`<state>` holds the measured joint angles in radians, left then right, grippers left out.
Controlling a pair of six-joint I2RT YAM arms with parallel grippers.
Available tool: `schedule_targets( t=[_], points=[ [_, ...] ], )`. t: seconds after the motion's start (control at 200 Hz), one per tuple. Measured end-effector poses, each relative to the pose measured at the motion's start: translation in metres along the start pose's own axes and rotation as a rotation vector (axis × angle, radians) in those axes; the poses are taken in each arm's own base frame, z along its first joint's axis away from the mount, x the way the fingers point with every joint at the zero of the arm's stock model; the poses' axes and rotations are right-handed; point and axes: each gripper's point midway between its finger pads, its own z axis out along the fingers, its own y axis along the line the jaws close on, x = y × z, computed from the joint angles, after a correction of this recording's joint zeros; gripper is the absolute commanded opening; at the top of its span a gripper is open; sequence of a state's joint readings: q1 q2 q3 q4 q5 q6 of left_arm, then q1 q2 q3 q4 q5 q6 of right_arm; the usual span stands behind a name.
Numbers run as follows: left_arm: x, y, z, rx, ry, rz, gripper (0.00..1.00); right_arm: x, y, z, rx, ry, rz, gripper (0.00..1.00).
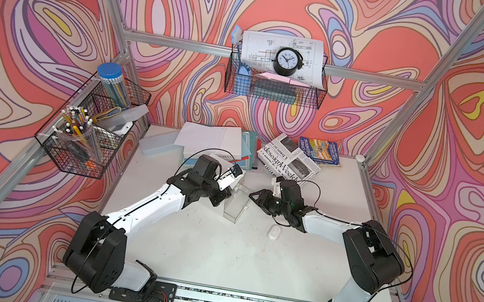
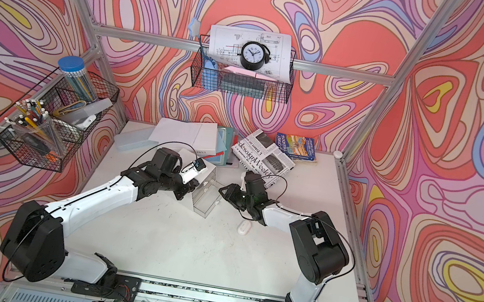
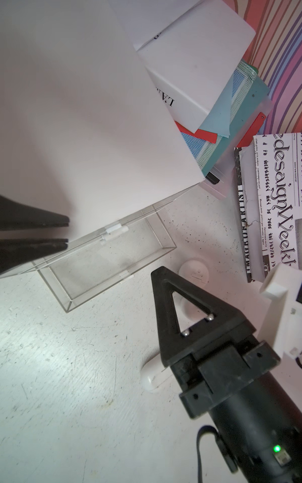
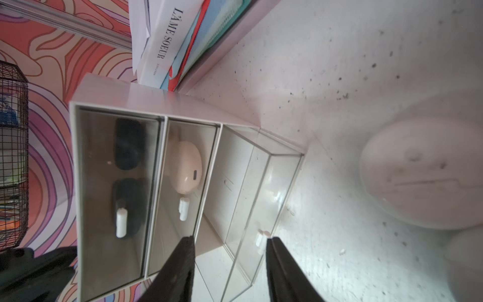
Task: Put the bluetooth earphones in the drawer according to color
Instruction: Open the drawer in the storage box.
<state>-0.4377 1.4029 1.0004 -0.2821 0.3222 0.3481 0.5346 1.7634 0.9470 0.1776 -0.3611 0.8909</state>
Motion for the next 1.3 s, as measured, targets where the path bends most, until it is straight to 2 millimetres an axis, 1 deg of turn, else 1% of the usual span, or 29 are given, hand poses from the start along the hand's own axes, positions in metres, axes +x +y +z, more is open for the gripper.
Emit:
schedule_targets(
  t=[0.075, 0.15, 0.26, 0.33, 0.411, 0.556, 0.676, 0.836, 1.037, 1.297],
  points=[
    [0.000, 0.000, 0.000, 0.000, 0.001, 0.000, 0.00, -0.002, 0.004, 0.002, 0.036, 0.011, -0.025, 0.51],
    [0.000, 0.000, 0.000, 0.001, 0.002, -0.001, 0.00, -0.003, 0.010, 0.010, 0.077, 0.024, -0.055, 0.52],
    [0.000, 0.000, 0.000, 0.001, 0.002, -0.001, 0.00, 0.003, 0.011, 0.019, 0.138, 0.053, -0.088, 0.54],
    [0.000, 0.000, 0.000, 0.001, 0.002, -0.001, 0.00, 0.010, 0.008, 0.021, 0.176, 0.076, -0.098, 0.56],
    [0.000, 0.000, 0.000, 0.001, 0.002, -0.001, 0.00, 0.017, 0.000, 0.021, 0.221, 0.100, -0.098, 0.58],
    [0.000, 0.000, 0.000, 0.001, 0.002, -0.001, 0.00, 0.025, -0.020, 0.022, 0.302, 0.134, -0.093, 0.65],
    [0.000, 0.000, 0.000, 0.001, 0.002, -0.001, 0.00, 0.028, -0.030, 0.027, 0.342, 0.158, -0.094, 0.66],
    [0.000, 0.000, 0.000, 0.001, 0.002, -0.001, 0.00, 0.028, -0.034, 0.031, 0.359, 0.167, -0.099, 0.66],
    [0.000, 0.000, 0.000, 0.001, 0.002, -0.001, 0.00, 0.027, -0.040, 0.027, 0.401, 0.167, -0.116, 0.66],
    [0.000, 0.000, 0.000, 0.003, 0.004, -0.001, 0.00, 0.026, -0.040, 0.027, 0.408, 0.163, -0.126, 0.65]
  ],
)
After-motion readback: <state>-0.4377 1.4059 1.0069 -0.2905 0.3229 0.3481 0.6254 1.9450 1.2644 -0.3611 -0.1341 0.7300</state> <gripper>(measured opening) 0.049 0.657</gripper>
